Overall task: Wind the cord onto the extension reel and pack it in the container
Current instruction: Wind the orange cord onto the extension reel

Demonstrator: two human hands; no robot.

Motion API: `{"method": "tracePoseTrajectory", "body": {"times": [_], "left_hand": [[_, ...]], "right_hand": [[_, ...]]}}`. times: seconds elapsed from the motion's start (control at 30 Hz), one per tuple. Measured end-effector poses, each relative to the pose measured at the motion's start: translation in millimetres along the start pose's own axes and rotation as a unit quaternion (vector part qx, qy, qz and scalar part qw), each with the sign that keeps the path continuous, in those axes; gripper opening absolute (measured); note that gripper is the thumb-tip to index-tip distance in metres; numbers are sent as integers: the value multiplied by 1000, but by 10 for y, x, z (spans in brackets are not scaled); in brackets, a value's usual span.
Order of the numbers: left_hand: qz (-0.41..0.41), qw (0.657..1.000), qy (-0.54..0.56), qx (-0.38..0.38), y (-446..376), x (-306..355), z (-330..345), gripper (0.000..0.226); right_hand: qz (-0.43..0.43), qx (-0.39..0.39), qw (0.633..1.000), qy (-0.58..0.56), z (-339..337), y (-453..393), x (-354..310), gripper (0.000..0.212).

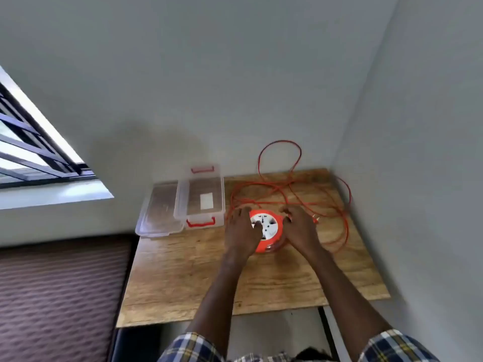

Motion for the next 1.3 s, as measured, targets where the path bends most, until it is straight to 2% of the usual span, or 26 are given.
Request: {"method": "tracePoseTrajectory", "body": {"times": [0.13, 0.3, 0.43, 0.53, 0.67, 0.83, 0.97, 1.1, 1.2, 1.3], "left_hand": [[-112, 993, 42, -24, 17, -352, 299, 54], [-239, 969, 64, 8, -141, -634, 491, 59], [-265, 963, 43, 26, -228, -682, 635, 58], [-299, 951, 58, 51, -270, -714, 701, 60], [-326, 934, 101, 109, -285, -690, 696, 53], [-312, 915, 167, 192, -271, -590, 641, 41], [-246, 902, 252, 249, -381, -445, 462, 26], [-178, 887, 356, 234, -599, -250, 338, 19], [-141, 832, 500, 194, -734, -134, 311, 23], [-138, 747, 634, 144, -867, -69, 295, 40]], "right_hand": [[84, -34, 995, -46, 227, 33, 341, 41], [136, -70, 984, -95, 385, -247, 651, 41], [135, -98, 981, -100, 487, -498, 823, 33], [102, -159, 979, -78, 627, -642, 850, 28], [70, -213, 974, -34, 761, -797, 820, 37], [81, -264, 960, -41, 874, -913, 867, 43], [125, -307, 937, -112, 886, -992, 897, 35], [201, -301, 912, -195, 789, -991, 870, 37], [244, -298, 888, -253, 679, -944, 730, 43], [263, -297, 858, -327, 543, -928, 487, 41]]}}
Point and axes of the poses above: each hand's wrist, its own y-axis away from the middle knuckle, its own z-axis out of the palm, x = y × z, the point moved 8 cm from there along -y, towards the middle knuckle, and after that the axes turned 9 degrees about y, right-handed, at the moved point
